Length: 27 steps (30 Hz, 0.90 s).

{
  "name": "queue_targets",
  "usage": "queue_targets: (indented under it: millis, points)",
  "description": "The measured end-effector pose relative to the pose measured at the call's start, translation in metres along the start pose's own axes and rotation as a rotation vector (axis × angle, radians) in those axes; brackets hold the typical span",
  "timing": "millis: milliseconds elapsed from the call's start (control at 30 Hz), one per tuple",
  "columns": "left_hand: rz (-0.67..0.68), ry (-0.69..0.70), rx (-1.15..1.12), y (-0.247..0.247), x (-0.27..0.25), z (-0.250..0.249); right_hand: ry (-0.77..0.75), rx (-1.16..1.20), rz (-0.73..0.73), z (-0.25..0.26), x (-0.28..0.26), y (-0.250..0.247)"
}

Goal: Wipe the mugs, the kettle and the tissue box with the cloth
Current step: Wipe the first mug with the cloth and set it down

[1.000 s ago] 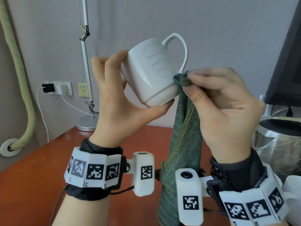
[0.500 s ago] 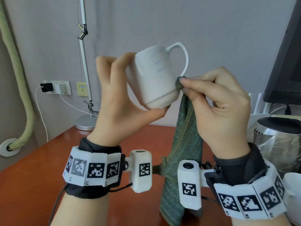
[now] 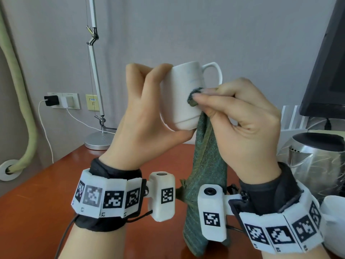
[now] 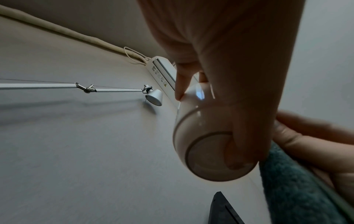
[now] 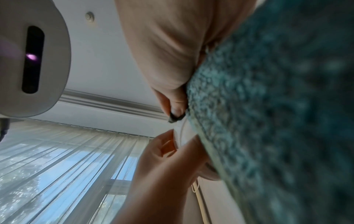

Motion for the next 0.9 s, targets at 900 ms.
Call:
queue_targets:
  millis: [900]
  points:
    - [0.074,-0.03,-0.029,0.005,-0.007,0.012,0.037,-0.003,0.092,-0.014,-0.006,0.015]
Point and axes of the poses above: each hand's wrist, its own x-axis towards the middle knuckle, its own y-axis out of the palm, z = x × y, the point moved 4 cm from there along x, towards the middle knuckle, and after that the axes turned 14 degrees about y, right-handed, at the moved point
